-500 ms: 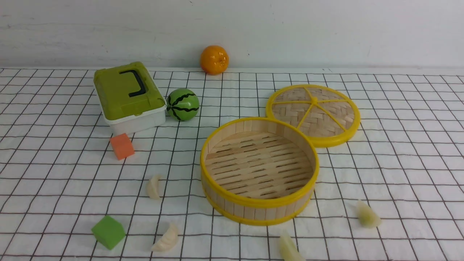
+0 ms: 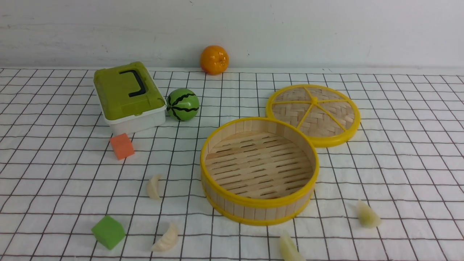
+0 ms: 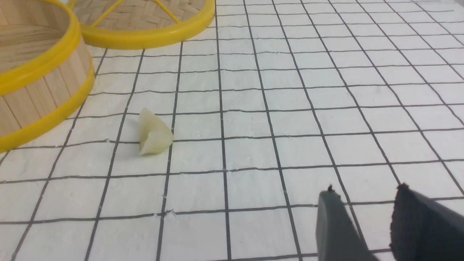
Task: Put the dumplings into the steamer on the table with the white tablecloth.
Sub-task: 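Reach for and grasp a dumpling on the table with the left gripper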
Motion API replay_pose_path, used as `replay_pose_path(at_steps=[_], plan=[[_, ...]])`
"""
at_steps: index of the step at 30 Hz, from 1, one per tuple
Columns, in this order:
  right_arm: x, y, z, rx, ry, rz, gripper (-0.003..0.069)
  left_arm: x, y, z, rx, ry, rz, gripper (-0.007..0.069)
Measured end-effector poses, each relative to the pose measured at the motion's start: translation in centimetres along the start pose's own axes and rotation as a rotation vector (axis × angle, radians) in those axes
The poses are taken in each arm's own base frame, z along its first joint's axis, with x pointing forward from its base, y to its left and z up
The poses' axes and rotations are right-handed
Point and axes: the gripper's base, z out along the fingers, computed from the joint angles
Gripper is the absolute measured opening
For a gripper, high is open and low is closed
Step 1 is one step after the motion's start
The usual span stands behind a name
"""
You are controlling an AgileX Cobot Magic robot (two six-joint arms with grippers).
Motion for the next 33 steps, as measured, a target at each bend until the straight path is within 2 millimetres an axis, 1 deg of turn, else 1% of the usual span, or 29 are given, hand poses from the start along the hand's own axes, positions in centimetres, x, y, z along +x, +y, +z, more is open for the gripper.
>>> replay_pose_path(at_steps=[10, 15, 19, 33], plan=[[0.0, -0.03, 0.0, 0.003, 0.0, -0.015, 0.024, 0.01, 0.0, 0.0, 0.0, 0.001, 0.0, 0.0239], [-0.06, -0.47, -0.01, 0.052, -0.001, -0.219, 0.024, 0.04, 0.01, 0.0, -0.001, 0.004, 0.0, 0.0239], [-0.08, -0.72, -0.03, 0.08, 0.004, -0.3, 0.024, 0.06, 0.02, 0.0, -0.002, 0.007, 0.0, 0.0239], [-0.08, -0.8, -0.04, 0.089, 0.005, -0.326, 0.024, 0.07, 0.02, 0.0, -0.002, 0.008, 0.0, 0.0238]])
